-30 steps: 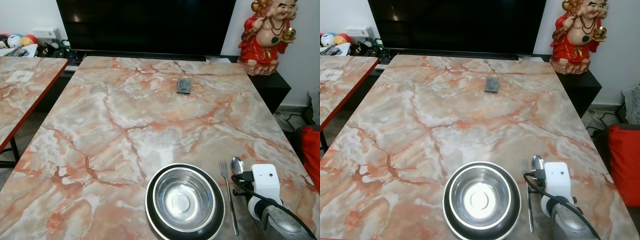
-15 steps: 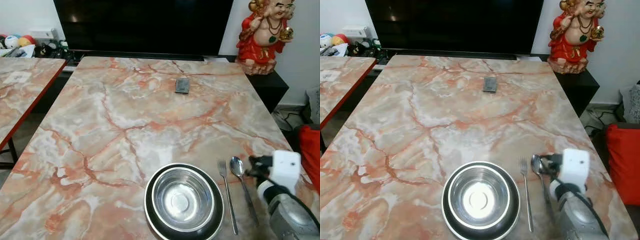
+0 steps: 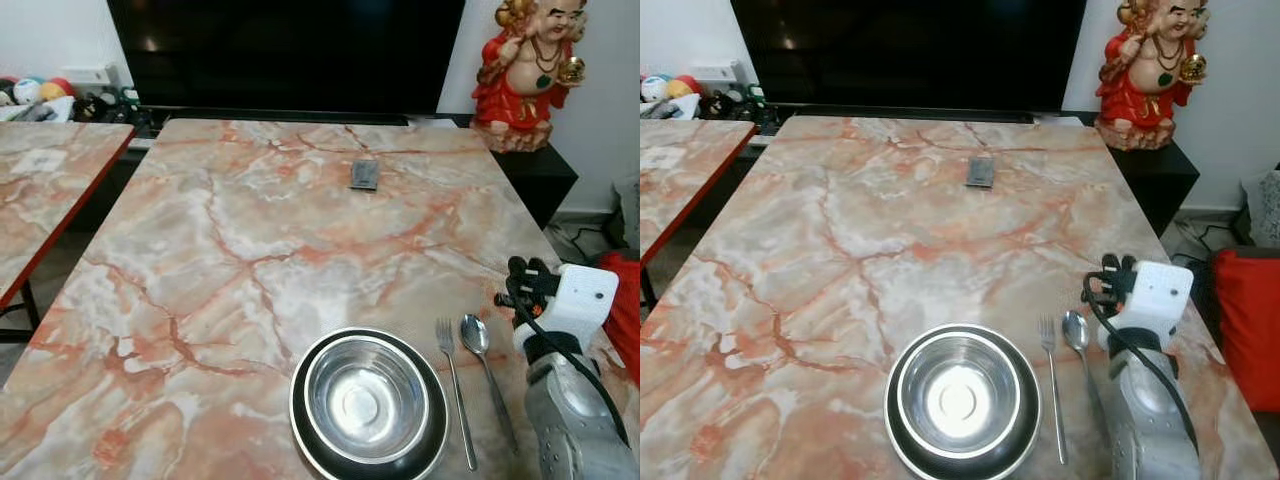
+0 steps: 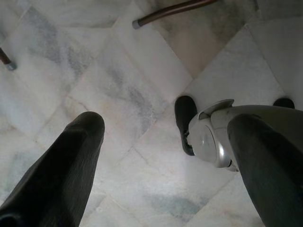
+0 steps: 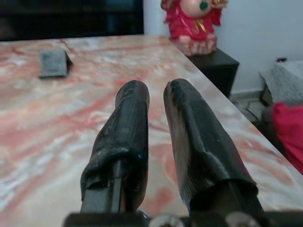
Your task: Setting the table
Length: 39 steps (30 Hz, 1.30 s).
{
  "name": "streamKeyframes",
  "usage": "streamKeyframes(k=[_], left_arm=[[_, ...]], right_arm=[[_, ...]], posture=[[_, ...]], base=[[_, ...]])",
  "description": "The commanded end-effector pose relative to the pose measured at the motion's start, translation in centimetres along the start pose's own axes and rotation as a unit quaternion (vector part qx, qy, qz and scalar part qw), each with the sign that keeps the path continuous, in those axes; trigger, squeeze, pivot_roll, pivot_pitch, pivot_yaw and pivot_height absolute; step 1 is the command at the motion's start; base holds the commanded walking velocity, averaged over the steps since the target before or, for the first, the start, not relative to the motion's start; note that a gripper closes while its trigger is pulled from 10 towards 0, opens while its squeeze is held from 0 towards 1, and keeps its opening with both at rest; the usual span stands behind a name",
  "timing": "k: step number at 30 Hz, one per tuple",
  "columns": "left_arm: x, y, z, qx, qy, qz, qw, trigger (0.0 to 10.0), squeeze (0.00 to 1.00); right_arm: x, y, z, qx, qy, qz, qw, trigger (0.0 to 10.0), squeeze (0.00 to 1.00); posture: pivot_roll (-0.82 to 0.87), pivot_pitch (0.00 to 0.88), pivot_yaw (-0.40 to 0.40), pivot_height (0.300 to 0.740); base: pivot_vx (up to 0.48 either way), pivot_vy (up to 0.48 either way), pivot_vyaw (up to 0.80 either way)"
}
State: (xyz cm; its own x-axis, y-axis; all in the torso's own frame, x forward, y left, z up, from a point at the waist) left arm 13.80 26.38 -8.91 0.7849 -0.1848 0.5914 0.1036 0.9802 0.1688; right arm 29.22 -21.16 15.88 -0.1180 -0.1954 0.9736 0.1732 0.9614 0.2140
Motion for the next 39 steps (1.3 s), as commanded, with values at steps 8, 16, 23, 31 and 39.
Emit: streamKeyframes(k=[8, 16, 23, 31, 39], left_arm=[[-0.4, 0.0, 0.1, 0.002, 0.008, 0.004, 1.000, 10.0, 0.00], [-0.6, 0.1, 0.2, 0.004, 0.013, 0.004, 1.000, 10.0, 0.00], [-0.4, 0.0, 0.0, 0.003, 0.015, 0.003, 1.000, 10.0, 0.00], [0.1, 0.2, -0.2, 0.007, 0.013, 0.001, 1.000, 10.0, 0.00], [0.2, 0.6, -0.2, 0.015, 0.019, 0.008, 1.000, 10.0, 0.00]], right_arm=[[-0.2, 1.0, -0.4, 0.023, -0.020, 0.011, 0.999, 10.0, 0.00], [-0.6, 1.1, -0.5, 0.030, -0.038, 0.019, 0.999, 10.0, 0.00], [-1.4, 1.1, -0.5, 0.021, -0.035, 0.009, 0.999, 10.0, 0.00], [-1.7, 1.1, -0.8, 0.014, -0.038, 0.004, 0.999, 10.0, 0.00], [-1.7, 1.7, -1.1, 0.027, -0.047, 0.013, 0.998, 10.0, 0.00]], posture=[[-0.05, 0.009, -0.014, 0.740], [-0.04, 0.000, -0.011, 0.740], [-0.05, 0.000, -0.003, 0.740], [-0.05, 0.000, 0.004, 0.740], [-0.04, 0.000, 0.008, 0.740]], base=[[0.000, 0.000, 0.00], [0.000, 0.000, 0.05], [0.000, 0.000, 0.06], [0.000, 0.000, 0.00], [0.000, 0.000, 0.10]])
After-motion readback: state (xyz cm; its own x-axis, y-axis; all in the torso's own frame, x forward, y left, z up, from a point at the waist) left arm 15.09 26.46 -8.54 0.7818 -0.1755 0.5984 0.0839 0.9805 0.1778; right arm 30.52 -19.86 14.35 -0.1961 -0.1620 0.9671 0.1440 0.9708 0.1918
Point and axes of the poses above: a point about 5 cm out from each wrist's last joint towards the gripper, its own z axis pointing back from the gripper into the wrist, its own x axis along the axis of the wrist's last joint, y = z × x, the point moved 1 cm from there along -z, pointing out of the wrist towards the gripper, and after that the axes turned 8 degrees about -z, right-handed, at the moved point
